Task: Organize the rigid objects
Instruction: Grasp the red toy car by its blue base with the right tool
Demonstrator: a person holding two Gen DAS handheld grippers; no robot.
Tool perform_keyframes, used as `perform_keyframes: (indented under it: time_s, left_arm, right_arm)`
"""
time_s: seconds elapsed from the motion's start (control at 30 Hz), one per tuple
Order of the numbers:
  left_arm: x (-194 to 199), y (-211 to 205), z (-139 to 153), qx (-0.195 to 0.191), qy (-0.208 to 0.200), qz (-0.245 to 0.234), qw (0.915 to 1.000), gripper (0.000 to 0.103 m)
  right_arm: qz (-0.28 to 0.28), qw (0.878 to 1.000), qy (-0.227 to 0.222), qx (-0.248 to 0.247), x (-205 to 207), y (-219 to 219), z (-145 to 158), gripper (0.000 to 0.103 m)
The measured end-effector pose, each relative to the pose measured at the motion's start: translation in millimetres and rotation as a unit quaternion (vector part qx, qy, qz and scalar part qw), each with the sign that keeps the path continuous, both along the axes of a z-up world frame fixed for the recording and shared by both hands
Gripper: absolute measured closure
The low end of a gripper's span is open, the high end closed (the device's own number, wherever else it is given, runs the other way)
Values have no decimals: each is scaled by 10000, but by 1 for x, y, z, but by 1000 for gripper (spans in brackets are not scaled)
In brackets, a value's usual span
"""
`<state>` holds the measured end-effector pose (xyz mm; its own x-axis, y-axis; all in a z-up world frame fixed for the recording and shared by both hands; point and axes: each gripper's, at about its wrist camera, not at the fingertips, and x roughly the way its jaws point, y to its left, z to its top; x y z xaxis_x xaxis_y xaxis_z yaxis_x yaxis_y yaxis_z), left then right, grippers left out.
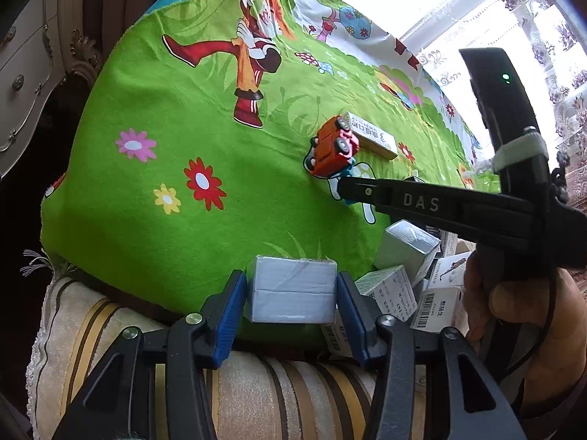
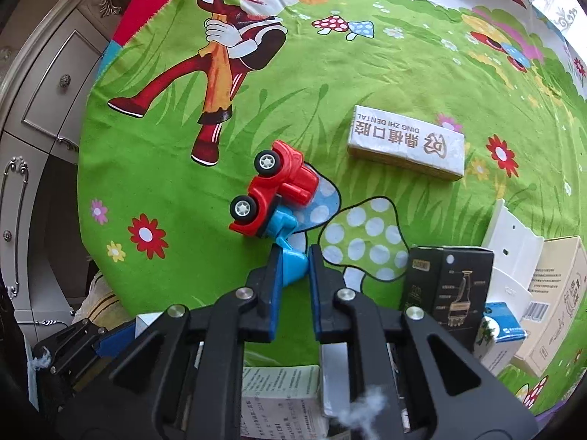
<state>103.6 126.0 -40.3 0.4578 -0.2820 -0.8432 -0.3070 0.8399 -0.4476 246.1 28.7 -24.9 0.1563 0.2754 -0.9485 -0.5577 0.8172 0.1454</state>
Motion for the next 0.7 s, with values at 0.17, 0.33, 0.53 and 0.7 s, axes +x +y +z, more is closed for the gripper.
perform_keyframes:
  time_s: [0.17,0.33,0.53,0.7]
  left_arm:
    - [-1,0,0,-14,-15,11,10000,52]
    - [-2,0,0,-28,-31,37,10000,52]
    - [-3,1,-1,-72,-43,44,10000,52]
    - [-3,3,-2,-127,-50,44,9999,52]
  right_arm:
    - [263,9950,-893,-368,-12,-9,32,87]
    - [1025,9690,-1817,-1321,-38,2,38,87]
    - [1759,9558,-1765,-1564,-55,14,25,86]
    - [1858,9717,-1247,-759,-61,19,28,84]
